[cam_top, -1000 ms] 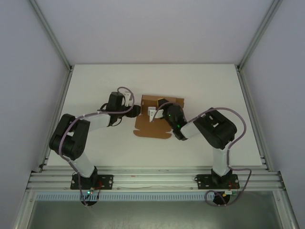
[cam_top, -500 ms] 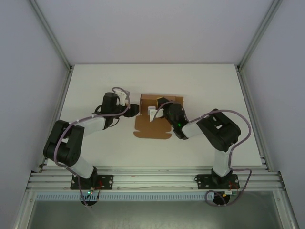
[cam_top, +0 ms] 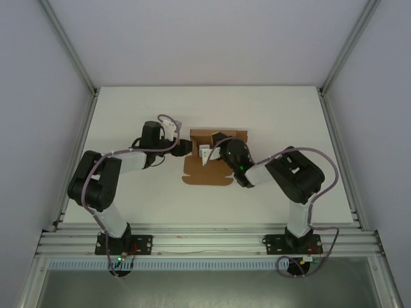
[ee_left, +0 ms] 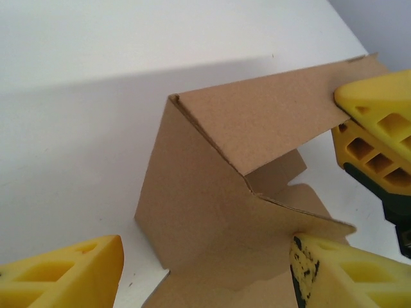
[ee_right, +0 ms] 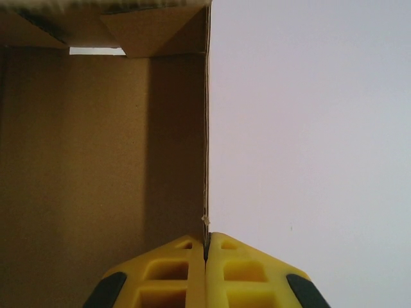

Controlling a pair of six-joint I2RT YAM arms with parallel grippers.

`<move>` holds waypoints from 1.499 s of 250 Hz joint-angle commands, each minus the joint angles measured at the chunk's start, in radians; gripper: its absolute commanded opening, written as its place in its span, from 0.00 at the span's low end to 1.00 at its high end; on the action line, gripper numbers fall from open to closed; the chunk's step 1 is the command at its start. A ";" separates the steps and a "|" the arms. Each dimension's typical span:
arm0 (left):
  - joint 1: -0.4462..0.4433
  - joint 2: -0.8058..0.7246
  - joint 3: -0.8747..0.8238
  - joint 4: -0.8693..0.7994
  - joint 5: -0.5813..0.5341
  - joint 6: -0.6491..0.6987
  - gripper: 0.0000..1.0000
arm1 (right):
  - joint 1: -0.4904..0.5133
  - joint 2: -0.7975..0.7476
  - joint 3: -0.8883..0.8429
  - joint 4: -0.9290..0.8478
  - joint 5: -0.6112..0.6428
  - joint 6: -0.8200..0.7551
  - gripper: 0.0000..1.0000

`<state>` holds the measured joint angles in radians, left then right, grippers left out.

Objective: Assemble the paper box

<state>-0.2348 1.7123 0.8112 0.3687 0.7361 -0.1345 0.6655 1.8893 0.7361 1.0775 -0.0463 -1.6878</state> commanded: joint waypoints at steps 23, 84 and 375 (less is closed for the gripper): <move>-0.059 0.026 0.033 -0.075 -0.139 0.089 0.61 | 0.003 -0.028 -0.021 -0.005 -0.029 -0.005 0.00; -0.064 0.082 0.062 -0.035 -0.185 0.070 0.50 | 0.003 -0.078 -0.037 -0.124 -0.076 0.023 0.00; -0.196 0.246 0.286 0.034 -0.530 -0.008 0.00 | -0.030 -0.120 0.168 -0.811 -0.144 0.181 0.00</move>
<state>-0.3916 1.9408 1.0237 0.4160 0.3244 -0.1108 0.6140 1.7691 0.9161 0.4873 -0.0811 -1.5608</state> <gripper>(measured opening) 0.055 0.041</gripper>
